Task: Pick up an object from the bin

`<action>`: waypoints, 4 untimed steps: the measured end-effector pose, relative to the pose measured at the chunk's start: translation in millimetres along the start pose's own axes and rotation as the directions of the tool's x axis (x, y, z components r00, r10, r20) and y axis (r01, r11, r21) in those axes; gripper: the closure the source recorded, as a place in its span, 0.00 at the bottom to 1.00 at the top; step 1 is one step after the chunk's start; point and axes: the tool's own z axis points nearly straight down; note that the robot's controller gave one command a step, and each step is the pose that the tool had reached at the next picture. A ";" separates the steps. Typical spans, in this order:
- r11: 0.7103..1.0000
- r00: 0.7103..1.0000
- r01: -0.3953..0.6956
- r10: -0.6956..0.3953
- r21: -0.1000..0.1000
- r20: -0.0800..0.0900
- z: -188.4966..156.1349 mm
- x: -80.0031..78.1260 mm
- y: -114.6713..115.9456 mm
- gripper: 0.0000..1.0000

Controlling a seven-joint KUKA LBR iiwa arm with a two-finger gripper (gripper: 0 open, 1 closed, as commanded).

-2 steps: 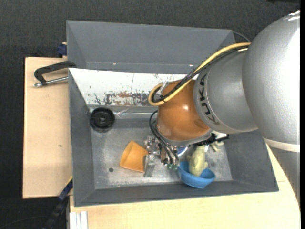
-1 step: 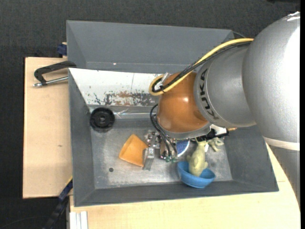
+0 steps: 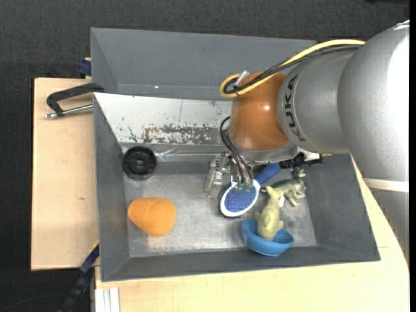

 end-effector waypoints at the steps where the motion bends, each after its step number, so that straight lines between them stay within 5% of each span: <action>1: 0.995 0.995 0.102 -0.102 -0.001 -0.001 -173.6 24.3 -25.7 1.00; 2: 0.995 0.995 0.102 -0.102 0.000 -0.010 -168.5 25.6 -25.5 0.00; 3: 0.988 0.988 0.155 -0.155 0.001 -0.023 8.5 27.2 -5.2 0.00; 4: 0.988 0.988 0.154 -0.154 -0.001 -0.015 3.8 25.1 -5.0 1.00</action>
Offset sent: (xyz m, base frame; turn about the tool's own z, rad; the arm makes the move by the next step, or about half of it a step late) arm -0.0340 -0.0210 0.1667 -0.1026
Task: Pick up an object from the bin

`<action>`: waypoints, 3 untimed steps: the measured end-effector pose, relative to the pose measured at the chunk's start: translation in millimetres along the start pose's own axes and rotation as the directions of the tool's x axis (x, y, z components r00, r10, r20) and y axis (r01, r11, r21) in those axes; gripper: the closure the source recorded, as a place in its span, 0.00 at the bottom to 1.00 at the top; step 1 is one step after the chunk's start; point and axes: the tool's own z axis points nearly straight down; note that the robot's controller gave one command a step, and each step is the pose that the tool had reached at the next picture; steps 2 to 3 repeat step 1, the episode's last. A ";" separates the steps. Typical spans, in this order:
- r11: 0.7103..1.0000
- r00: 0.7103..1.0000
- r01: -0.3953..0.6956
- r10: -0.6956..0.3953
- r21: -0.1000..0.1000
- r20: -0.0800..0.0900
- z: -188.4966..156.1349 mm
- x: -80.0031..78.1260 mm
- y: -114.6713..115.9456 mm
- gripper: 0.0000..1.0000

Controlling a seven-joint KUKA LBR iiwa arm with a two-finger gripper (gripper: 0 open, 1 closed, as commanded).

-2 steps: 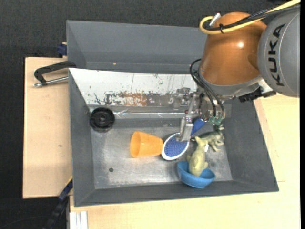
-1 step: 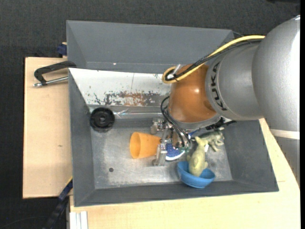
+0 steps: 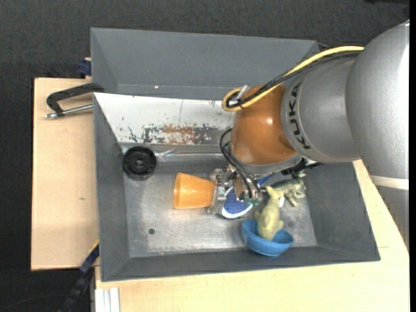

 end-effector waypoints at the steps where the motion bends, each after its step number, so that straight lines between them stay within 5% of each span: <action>1: 0.999 0.999 0.049 -0.049 -0.001 0.014 -183.1 20.9 -5.3 1.00; 3: 0.999 0.999 0.049 -0.049 -0.001 0.014 -183.1 20.9 -5.3 1.00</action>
Offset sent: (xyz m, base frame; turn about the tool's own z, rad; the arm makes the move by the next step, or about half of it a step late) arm -0.0237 -0.0058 0.1772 -0.0493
